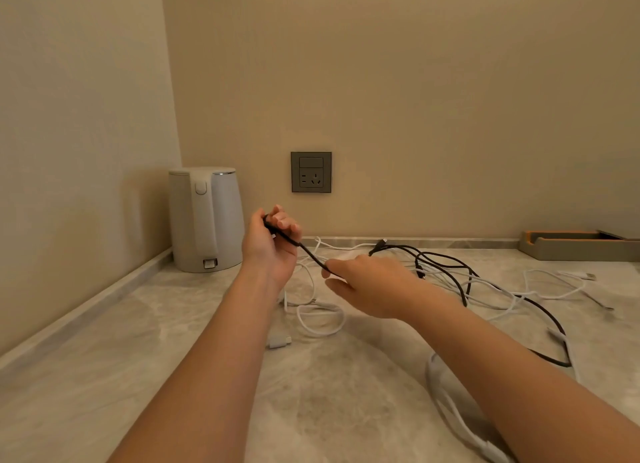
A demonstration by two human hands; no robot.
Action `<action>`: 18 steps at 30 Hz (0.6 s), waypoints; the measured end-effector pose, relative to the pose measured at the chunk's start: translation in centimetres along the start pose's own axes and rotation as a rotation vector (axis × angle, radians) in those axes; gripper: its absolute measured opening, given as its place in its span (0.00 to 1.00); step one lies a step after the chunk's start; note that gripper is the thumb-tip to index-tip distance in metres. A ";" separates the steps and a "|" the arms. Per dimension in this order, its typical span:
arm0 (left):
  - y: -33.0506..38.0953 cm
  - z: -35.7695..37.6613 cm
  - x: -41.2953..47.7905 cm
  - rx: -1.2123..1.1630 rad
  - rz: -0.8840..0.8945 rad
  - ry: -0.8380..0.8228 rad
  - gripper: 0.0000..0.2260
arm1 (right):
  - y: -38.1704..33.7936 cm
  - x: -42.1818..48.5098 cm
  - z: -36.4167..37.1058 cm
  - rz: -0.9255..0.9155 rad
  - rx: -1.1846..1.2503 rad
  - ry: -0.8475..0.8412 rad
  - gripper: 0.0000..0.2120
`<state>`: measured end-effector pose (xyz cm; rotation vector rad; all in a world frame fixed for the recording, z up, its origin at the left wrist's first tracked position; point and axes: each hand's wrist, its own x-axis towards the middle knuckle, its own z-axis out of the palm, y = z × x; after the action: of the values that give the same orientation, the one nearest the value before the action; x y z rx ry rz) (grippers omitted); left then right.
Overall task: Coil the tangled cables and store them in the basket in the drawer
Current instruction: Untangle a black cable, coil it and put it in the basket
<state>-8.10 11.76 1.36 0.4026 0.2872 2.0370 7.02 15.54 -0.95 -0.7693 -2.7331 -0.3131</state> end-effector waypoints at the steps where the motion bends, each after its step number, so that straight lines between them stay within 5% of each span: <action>1: 0.0 -0.2 0.2 0.022 0.021 0.024 0.16 | -0.4 -0.1 -0.5 -0.015 -0.009 -0.007 0.14; 11: -1.0 0.0 0.2 0.431 0.190 0.118 0.18 | -1.7 -1.6 -4.0 -0.122 0.142 0.068 0.14; 18: -2.4 0.1 -0.8 1.072 0.142 -0.065 0.20 | -0.3 -1.3 -3.6 -0.115 0.083 0.408 0.10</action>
<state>-5.81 12.19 0.48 1.1510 1.3467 1.8393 8.67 13.70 2.00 -0.4664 -2.3897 -0.3367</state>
